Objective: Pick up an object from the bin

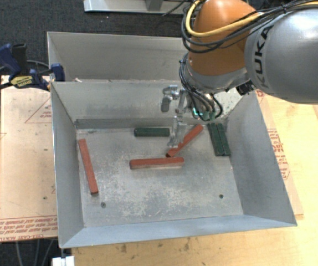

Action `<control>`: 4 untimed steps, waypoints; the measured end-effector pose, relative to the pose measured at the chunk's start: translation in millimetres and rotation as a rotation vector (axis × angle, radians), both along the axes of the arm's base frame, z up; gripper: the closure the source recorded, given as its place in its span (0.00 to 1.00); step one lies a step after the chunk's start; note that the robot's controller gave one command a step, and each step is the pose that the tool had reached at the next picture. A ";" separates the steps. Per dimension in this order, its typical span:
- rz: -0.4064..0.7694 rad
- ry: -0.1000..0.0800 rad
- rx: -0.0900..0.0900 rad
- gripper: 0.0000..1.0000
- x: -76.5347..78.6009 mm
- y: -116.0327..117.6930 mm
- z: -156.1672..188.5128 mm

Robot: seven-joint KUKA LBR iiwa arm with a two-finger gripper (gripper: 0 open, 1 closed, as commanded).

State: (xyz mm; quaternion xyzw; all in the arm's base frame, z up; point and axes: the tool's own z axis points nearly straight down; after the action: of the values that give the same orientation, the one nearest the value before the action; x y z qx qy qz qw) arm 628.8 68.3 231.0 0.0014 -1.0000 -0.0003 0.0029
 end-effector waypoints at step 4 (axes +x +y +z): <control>0.881 -0.008 0.003 0.00 13.2 -67.6 -162.1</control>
Offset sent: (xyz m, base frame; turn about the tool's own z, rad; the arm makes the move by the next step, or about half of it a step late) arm -0.0050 -0.0457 -0.1610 -0.5951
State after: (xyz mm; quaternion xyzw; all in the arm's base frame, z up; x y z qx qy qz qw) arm 642.0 0.7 68.8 0.4277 -0.9039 -0.0006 -0.0010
